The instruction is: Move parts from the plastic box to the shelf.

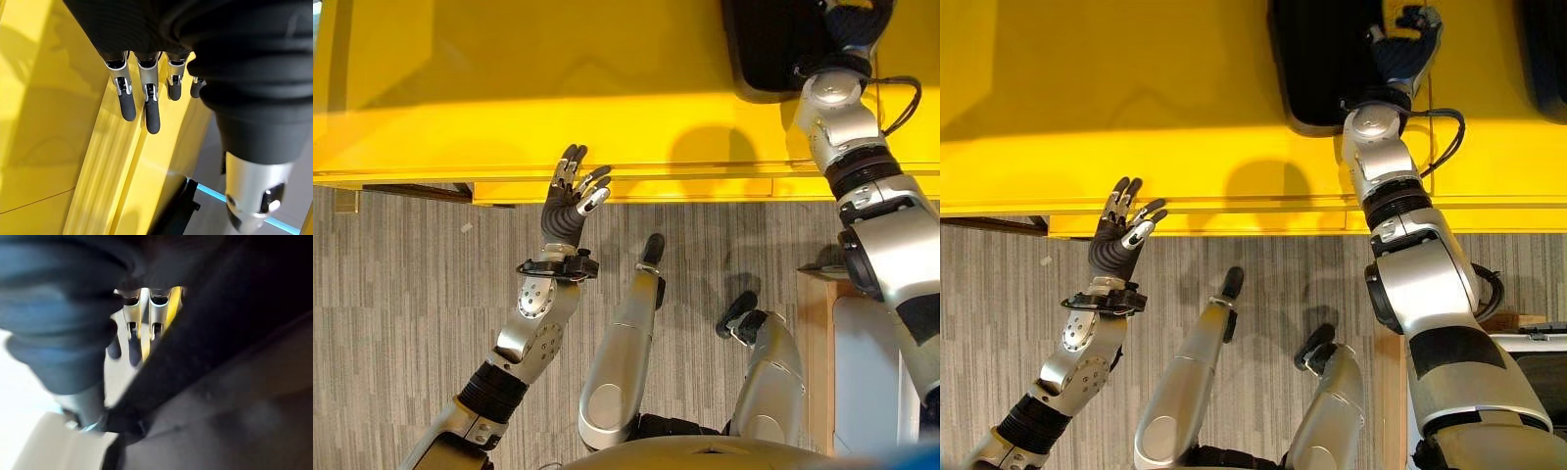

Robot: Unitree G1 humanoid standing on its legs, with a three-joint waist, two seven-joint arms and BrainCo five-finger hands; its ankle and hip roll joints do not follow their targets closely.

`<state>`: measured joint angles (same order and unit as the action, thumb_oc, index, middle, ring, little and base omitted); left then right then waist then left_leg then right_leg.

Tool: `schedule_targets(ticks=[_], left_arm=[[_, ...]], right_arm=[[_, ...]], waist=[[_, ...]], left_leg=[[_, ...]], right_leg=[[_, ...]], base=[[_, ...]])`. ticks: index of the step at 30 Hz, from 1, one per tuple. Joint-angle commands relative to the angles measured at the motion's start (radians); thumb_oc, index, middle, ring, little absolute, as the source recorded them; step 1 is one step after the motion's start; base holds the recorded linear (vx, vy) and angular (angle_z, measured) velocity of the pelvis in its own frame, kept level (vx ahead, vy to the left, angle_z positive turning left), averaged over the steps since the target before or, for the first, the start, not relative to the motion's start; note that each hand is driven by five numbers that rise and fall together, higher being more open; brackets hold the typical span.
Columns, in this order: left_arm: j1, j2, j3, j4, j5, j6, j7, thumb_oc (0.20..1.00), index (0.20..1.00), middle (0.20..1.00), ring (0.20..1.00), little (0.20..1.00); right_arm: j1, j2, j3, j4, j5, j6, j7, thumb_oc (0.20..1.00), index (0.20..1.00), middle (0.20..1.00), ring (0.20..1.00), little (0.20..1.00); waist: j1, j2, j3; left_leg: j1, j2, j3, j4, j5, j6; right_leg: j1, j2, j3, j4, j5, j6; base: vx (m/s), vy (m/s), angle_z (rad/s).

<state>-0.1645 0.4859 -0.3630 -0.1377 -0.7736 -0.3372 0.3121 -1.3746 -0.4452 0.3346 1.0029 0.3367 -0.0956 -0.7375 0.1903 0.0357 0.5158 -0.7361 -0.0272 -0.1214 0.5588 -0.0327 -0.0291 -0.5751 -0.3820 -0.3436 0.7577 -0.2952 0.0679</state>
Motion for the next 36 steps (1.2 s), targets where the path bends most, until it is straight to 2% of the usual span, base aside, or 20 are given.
schedule_targets(ticks=[1,3,10,11,12,15,16,18,30,31,32,33,34,36], left_arm=[[-0.010,-0.004,-0.018,-0.027,0.001,-0.002,0.000,1.000,1.000,1.000,1.000,1.000],[-0.010,-0.005,-0.018,-0.025,0.003,-0.001,0.000,1.000,1.000,1.000,1.000,1.000],[-0.006,-0.004,0.000,-0.020,0.026,0.003,0.014,1.000,1.000,1.000,1.000,1.000],[-0.003,-0.006,0.002,-0.021,0.026,0.003,0.015,1.000,1.000,1.000,1.000,1.000],[-0.003,-0.009,0.002,-0.021,0.024,0.005,0.015,1.000,1.000,1.000,1.000,1.000],[0.002,-0.007,0.005,-0.026,0.029,0.008,0.017,1.000,1.000,1.000,1.000,1.000],[0.006,-0.004,0.006,-0.028,0.032,0.008,0.017,1.000,1.000,1.000,1.000,1.000],[0.009,-0.002,0.009,-0.030,0.036,0.007,0.019,1.000,1.000,1.000,1.000,1.000],[0.046,-0.003,0.031,-0.045,0.041,0.011,0.018,1.000,1.000,1.000,1.000,1.000],[0.046,-0.004,0.032,-0.044,0.041,0.011,0.019,1.000,1.000,1.000,1.000,1.000],[0.050,-0.004,0.033,-0.047,0.041,0.012,0.017,1.000,1.000,1.000,1.000,1.000],[0.054,-0.004,0.035,-0.048,0.042,0.014,0.016,1.000,1.000,1.000,1.000,1.000],[0.059,-0.006,0.037,-0.048,0.043,0.015,0.015,1.000,1.000,1.000,1.000,1.000],[0.062,-0.008,0.038,-0.046,0.046,0.017,0.017,1.000,1.000,1.000,1.000,1.000]], right_arm=[[-0.010,-0.047,0.011,-0.105,-0.065,-0.035,-0.045,1.000,1.000,1.000,1.000,1.000],[-0.002,-0.047,0.008,-0.131,-0.073,-0.033,-0.050,1.000,1.000,1.000,1.000,1.000],[0.074,-0.055,-0.080,-0.400,-0.153,-0.050,-0.113,1.000,1.000,1.000,1.000,1.000],[0.096,-0.052,-0.099,-0.444,-0.166,-0.051,-0.124,1.000,1.000,1.000,1.000,1.000],[0.109,-0.043,-0.114,-0.478,-0.177,-0.054,-0.129,1.000,1.000,1.000,1.000,1.000],[0.152,-0.026,-0.155,-0.565,-0.226,-0.051,-0.150,1.000,1.000,1.000,1.000,1.000],[0.166,-0.016,-0.166,-0.595,-0.241,-0.048,-0.154,1.000,1.000,1.000,1.000,1.000],[0.186,-0.008,-0.176,-0.634,-0.271,-0.046,-0.158,1.000,1.000,1.000,1.000,1.000],[0.325,0.046,-0.196,-0.771,-0.322,-0.050,-0.129,1.000,1.000,1.000,1.000,1.000],[0.326,0.047,-0.195,-0.772,-0.322,-0.050,-0.129,1.000,1.000,1.000,1.000,1.000],[0.348,0.054,-0.197,-0.779,-0.319,-0.056,-0.123,1.000,1.000,1.000,1.000,1.000],[0.364,0.055,-0.195,-0.778,-0.320,-0.056,-0.118,1.000,1.000,1.000,1.000,1.000],[0.388,0.064,-0.196,-0.776,-0.313,-0.060,-0.112,1.000,1.000,1.000,1.000,1.000],[0.410,0.070,-0.194,-0.763,-0.302,-0.063,-0.106,1.000,1.000,1.000,1.000,1.000]], waist=[[0.006,0.011,0.004],[0.005,0.010,0.004],[-0.014,0.005,0.004],[-0.015,0.008,0.004],[-0.018,0.005,0.004],[-0.021,0.009,0.004],[-0.019,0.012,0.004],[-0.022,0.014,0.004],[-0.039,0.001,0.004],[-0.040,-0.003,0.004],[-0.043,-0.001,0.004],[-0.045,-0.007,0.004],[-0.047,-0.006,0.004],[-0.051,-0.009,0.004]], left_leg=[[-0.007,0.032,0.034,0.071,-0.126,-0.003],[-0.007,0.032,0.036,0.071,-0.126,-0.004],[-0.004,0.036,0.036,0.075,-0.132,-0.003],[-0.016,0.036,0.036,0.069,-0.106,0.003],[-0.007,0.036,0.036,0.077,-0.130,-0.002],[-0.005,0.036,0.036,0.078,-0.132,0.000],[-0.013,0.036,0.037,0.072,-0.110,0.006],[-0.012,0.037,0.039,0.073,-0.109,0.007],[-0.016,0.045,0.045,0.074,-0.104,0.008],[-0.005,0.044,0.044,0.081,-0.129,0.003],[-0.018,0.046,0.045,0.073,-0.103,0.008],[-0.007,0.046,0.044,0.079,-0.127,0.002],[-0.020,0.048,0.046,0.072,-0.102,0.008],[-0.021,0.049,0.048,0.072,-0.101,0.007]], right_leg=[[0.091,0.057,0.054,-0.047,-0.049,0.010],[0.092,0.057,0.056,-0.047,-0.050,0.009],[0.092,0.059,0.063,-0.044,-0.055,0.007],[0.078,0.057,0.055,-0.045,-0.036,0.000],[0.088,0.058,0.064,-0.042,-0.055,0.005],[0.087,0.058,0.063,-0.037,-0.057,0.006],[0.078,0.056,0.055,-0.037,-0.041,0.001],[0.077,0.057,0.058,-0.035,-0.040,0.001],[0.067,0.061,0.067,-0.033,-0.036,0.000],[0.079,0.062,0.075,-0.031,-0.054,0.006],[0.064,0.061,0.068,-0.032,-0.034,0.001],[0.076,0.063,0.077,-0.033,-0.053,0.007],[0.060,0.063,0.071,-0.033,-0.035,0.000],[0.057,0.063,0.071,-0.032,-0.034,-0.001]], base=[[0.00,0.000,0.00],[0.00,0.000,0.00],[-0.01,0.003,0.00],[0.00,0.000,0.00],[0.00,0.000,0.00],[0.00,-0.007,-0.03],[-0.08,0.028,-0.04],[-0.04,0.015,-0.03],[0.00,-0.003,-0.01],[-0.02,-0.001,-0.08],[0.06,-0.033,-0.10],[-0.10,0.021,-0.05],[-0.02,-0.007,-0.05],[-0.02,0.000,-0.03]])
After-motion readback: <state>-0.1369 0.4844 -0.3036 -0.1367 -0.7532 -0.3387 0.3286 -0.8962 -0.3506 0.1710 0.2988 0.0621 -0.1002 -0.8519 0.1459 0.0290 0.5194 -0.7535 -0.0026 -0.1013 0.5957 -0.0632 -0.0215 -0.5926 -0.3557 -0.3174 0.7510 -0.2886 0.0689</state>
